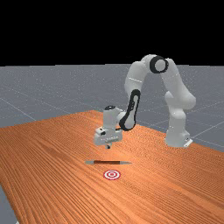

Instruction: Pick up the pen and put it to the marker

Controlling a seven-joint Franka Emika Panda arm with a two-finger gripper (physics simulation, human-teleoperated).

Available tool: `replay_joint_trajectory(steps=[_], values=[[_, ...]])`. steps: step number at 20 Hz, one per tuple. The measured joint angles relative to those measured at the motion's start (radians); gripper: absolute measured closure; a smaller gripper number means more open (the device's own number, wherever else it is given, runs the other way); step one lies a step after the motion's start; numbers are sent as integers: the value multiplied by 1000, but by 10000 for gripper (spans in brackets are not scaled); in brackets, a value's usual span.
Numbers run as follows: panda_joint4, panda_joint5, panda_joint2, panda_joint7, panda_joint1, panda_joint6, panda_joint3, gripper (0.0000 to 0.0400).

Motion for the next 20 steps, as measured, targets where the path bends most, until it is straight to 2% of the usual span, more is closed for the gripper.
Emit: replay_joint_trajectory(steps=[1,2,3,4,5,8,9,10,11,12,13,15,17,20], values=[[21,88,5,-186,-148,-77,156,400],[-24,11,-13,38,28,5,5,400],[-35,-1,-18,22,36,14,12,400],[-51,-49,-19,50,102,38,-41,400],[-25,-29,-12,-30,38,13,31,400],[79,-31,36,-47,43,-41,49,400],[114,42,49,-58,-7,-91,106,400],[113,25,48,-35,16,-79,84,243],[103,-12,42,-18,49,-63,51,148],[109,26,38,-38,15,-87,85,90],[77,9,24,-17,32,-17,68,54],[59,16,-4,-26,23,-14,76,20],[66,7,-14,46,68,-74,36,7],[27,15,-34,195,162,-66,11,1]])
